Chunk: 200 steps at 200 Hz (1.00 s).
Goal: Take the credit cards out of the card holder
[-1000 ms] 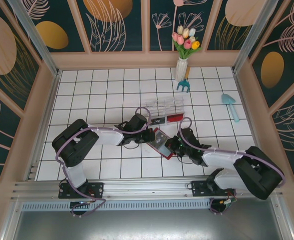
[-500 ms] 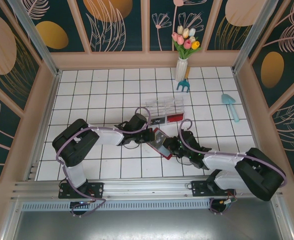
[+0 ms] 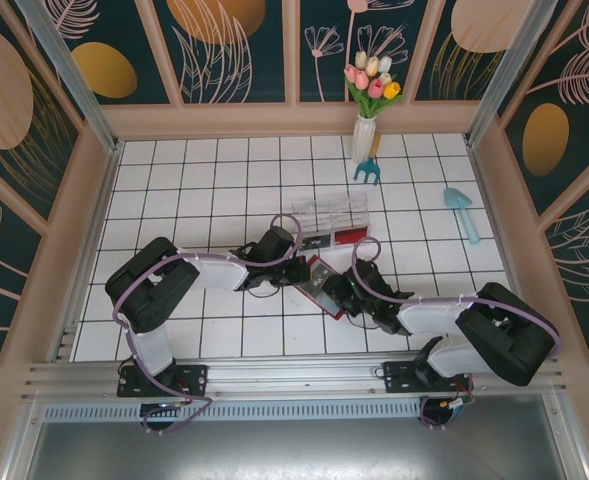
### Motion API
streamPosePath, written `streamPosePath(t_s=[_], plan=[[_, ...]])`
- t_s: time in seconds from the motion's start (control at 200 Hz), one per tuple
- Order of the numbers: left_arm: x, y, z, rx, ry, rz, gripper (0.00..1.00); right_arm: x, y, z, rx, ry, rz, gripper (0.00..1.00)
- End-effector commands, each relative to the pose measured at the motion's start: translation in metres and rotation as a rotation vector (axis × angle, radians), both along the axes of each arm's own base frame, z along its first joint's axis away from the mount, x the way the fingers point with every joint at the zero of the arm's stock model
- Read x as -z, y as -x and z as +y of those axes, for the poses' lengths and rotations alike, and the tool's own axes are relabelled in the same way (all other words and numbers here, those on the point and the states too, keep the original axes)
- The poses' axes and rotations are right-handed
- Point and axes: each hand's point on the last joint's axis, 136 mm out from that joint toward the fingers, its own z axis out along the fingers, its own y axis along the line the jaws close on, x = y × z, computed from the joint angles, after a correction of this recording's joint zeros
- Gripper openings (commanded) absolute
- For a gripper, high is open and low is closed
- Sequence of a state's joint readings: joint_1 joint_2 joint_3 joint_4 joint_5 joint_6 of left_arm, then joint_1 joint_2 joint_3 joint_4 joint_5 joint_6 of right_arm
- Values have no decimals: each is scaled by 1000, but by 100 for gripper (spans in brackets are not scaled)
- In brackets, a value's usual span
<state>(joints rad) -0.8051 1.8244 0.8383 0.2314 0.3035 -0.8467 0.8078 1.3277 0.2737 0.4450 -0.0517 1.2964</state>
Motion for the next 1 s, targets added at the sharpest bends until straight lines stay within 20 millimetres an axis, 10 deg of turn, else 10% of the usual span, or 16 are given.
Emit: streamPosePath(t_s=[0.0, 0.36, 0.776, 0.996], plan=[[37, 14, 25, -21, -137, 94, 0, -12, -8, 4, -5, 51, -27, 21], [27, 20, 56, -174, -136, 95, 0, -33, -14, -10, -36, 163, -85, 30], [-22, 30, 70, -262, 18, 36, 1, -47, -15, 50, -282, 104, -153, 30], [-17, 29, 69, -233, -17, 30, 1, -35, -13, 67, -342, 110, -139, 28]])
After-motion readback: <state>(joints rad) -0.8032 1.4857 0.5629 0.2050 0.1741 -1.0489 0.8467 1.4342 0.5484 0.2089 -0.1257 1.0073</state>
